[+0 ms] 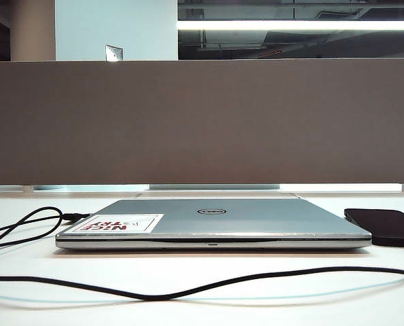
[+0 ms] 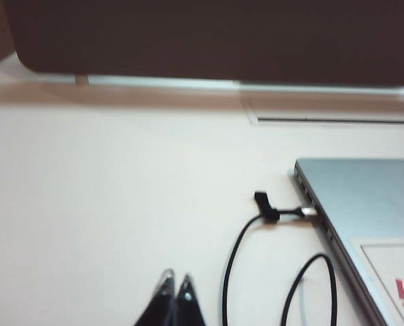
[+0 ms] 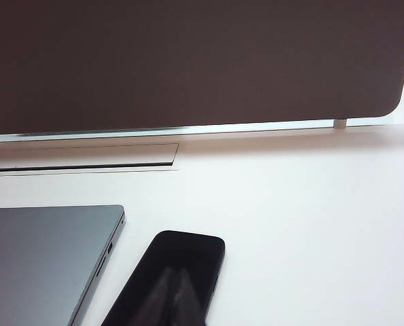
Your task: Pick up the charging cable and the phone, plug the charging cable into the charging port on the phone, and finally place them back on the table.
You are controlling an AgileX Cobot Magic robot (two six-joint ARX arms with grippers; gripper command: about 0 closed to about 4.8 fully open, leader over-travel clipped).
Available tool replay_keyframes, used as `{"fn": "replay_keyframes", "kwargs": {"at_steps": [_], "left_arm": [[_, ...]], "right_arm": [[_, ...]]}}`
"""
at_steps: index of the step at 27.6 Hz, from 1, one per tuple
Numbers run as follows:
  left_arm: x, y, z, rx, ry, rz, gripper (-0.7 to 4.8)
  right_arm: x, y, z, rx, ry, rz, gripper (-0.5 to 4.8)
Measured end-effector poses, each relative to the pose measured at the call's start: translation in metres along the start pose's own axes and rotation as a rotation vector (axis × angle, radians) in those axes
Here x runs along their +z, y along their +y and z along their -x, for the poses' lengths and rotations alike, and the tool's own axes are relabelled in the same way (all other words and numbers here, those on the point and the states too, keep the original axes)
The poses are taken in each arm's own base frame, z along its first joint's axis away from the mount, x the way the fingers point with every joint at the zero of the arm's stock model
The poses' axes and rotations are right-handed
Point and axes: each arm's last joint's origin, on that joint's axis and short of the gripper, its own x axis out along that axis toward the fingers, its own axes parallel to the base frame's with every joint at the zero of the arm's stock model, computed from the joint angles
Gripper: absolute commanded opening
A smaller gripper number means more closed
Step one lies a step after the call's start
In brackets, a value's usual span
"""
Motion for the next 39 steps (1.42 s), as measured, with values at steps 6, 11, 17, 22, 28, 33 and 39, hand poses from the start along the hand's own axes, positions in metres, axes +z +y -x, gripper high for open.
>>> {"fn": "replay_keyframes", "kwargs": {"at_steps": [6,11,17,22,28,33,39], "left_arm": [[-0.0006,-0.0037,-0.0002,-0.039,0.007,-0.039,-0.05],[-0.0007,-0.004,-0.0002,-0.042,0.008,-0.002,-0.05],[-0.0007,-0.004,-0.0002,-0.042,0.009,0.03,-0.05],[-0.0007,-0.004,-0.0002,-0.042,0.009,0.03,-0.05],[-0.0007,-0.004,-0.0002,-0.042,0.009,-0.004,-0.05],[0.0015,-0.004,-0.0002,-0.042,-0.015,-0.006,-0.05],[0.0068,-0.0042,0.0,-0.043,-0.069,-0.011,-0.05]], "right_arm": [[0.0,0.0,0.0,0.0,0.0,0.0,0.09],[0.0,0.0,0.0,0.0,0.0,0.0,0.09],[0.0,0.0,0.0,0.0,0.0,0.0,0.09],[0.0,0.0,0.0,0.0,0.0,0.0,0.09],[0.0,0.0,0.0,0.0,0.0,0.0,0.09],[0.0,0.0,0.0,0.0,0.0,0.0,0.09],[0.0,-0.0001,0.0,-0.001,0.0,0.0,0.09]]}}
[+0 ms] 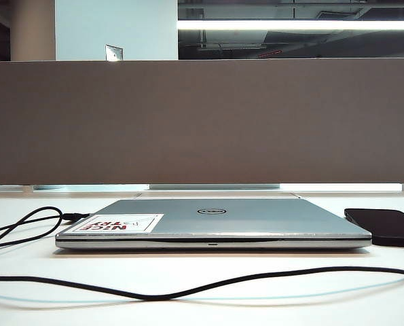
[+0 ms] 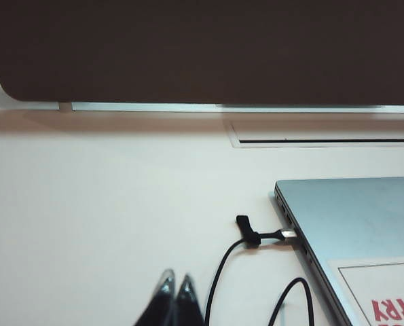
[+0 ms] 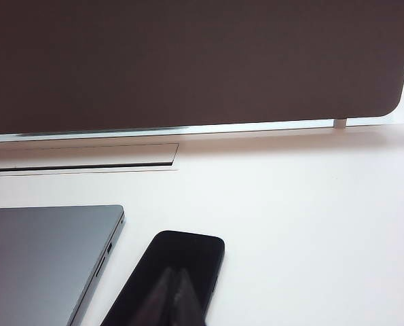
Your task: Pick up the charging cable and the phone, plug the charging cable into the charging port on the phone, and finally place them back on the table.
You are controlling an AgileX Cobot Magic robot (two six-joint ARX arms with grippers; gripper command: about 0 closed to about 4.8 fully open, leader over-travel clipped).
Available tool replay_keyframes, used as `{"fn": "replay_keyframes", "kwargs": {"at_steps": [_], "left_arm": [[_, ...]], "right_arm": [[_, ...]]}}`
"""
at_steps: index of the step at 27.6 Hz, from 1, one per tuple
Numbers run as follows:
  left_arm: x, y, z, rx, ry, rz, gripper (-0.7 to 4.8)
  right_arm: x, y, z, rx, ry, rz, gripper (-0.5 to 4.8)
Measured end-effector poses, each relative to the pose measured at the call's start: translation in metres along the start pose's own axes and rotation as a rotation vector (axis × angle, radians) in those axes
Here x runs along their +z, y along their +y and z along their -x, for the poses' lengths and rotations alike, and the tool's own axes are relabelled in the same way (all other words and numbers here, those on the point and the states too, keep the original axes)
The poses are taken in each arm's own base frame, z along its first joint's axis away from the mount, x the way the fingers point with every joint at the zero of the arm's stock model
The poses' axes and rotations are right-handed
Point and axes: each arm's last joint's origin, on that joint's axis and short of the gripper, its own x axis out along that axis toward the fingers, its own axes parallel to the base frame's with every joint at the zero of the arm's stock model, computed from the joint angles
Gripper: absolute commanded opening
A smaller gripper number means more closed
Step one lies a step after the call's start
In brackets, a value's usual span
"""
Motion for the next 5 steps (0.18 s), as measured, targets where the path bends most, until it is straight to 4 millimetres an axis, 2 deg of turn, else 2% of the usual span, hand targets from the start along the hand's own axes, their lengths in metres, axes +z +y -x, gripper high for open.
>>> {"fn": "replay_keyframes", "kwargs": {"at_steps": [5], "left_arm": [[0.0006,0.0,0.0,0.0,-0.006,-0.001,-0.05]], "right_arm": [[0.0,0.0,0.0,0.0,0.0,0.0,0.09]]}}
